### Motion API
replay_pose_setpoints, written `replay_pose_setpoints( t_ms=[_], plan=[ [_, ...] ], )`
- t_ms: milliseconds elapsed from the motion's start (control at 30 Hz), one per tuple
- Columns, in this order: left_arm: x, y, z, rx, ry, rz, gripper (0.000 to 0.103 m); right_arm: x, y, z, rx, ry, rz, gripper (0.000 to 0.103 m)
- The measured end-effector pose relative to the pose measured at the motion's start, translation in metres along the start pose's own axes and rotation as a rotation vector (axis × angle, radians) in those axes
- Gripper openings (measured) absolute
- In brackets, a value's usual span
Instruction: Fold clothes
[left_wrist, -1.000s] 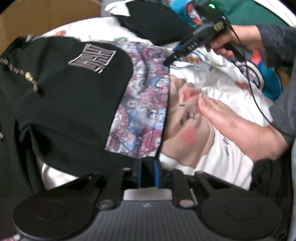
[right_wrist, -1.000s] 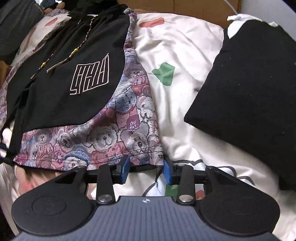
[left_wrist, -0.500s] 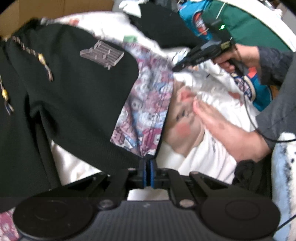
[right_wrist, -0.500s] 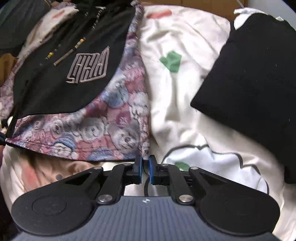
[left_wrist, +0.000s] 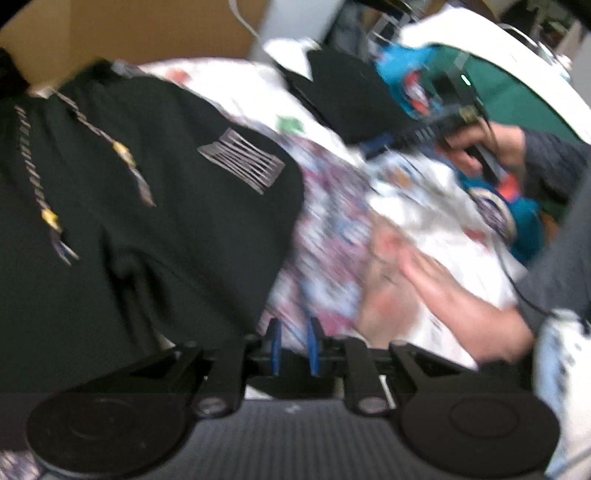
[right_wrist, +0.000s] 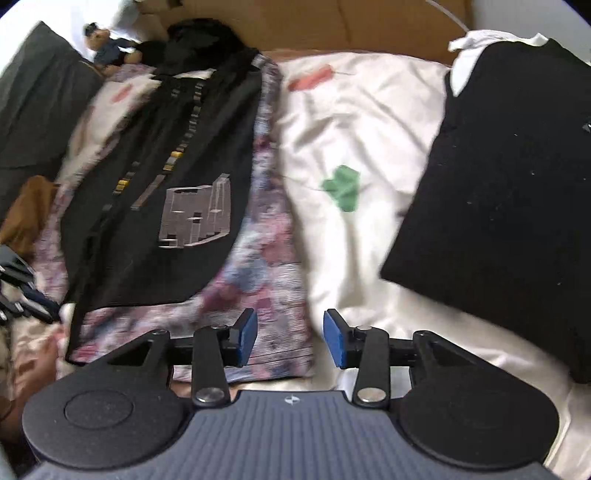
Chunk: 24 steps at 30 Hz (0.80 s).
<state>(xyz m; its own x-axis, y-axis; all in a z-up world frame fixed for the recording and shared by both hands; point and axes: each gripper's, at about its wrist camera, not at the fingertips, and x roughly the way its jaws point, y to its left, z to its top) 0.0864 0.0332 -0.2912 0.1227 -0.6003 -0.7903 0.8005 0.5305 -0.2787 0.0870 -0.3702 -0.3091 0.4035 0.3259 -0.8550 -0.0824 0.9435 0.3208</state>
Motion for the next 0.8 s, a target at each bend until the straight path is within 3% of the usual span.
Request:
replay_pose_setpoints(
  t_ms=[100,267,400,467,667,800],
  plan=[
    [0.005,0.008,0.011,0.01,-0.055,0.053,0.024,0.009,-0.012,-0.003,0.089,0.006,0.058,0.039],
    [0.031,0.028,0.027,-0.003,-0.068,0.13,0.026,0.027,-0.019,-0.013,0.127,0.027,0.049,0.006],
    [0.051,0.043,0.023,-0.034,0.017,0.227,0.017,0.023,-0.021,-0.017,0.118,0.047,0.047,0.002],
    [0.057,0.044,0.017,-0.028,0.056,0.227,0.017,0.019,-0.02,-0.017,0.104,0.064,0.032,0.002],
    [0.055,0.04,0.024,0.0,0.07,0.226,0.017,0.023,-0.012,-0.019,0.052,0.144,0.004,0.003],
    [0.041,0.035,0.037,0.069,0.043,0.193,0.018,0.012,-0.007,-0.015,0.045,0.123,0.029,0.009]
  ],
)
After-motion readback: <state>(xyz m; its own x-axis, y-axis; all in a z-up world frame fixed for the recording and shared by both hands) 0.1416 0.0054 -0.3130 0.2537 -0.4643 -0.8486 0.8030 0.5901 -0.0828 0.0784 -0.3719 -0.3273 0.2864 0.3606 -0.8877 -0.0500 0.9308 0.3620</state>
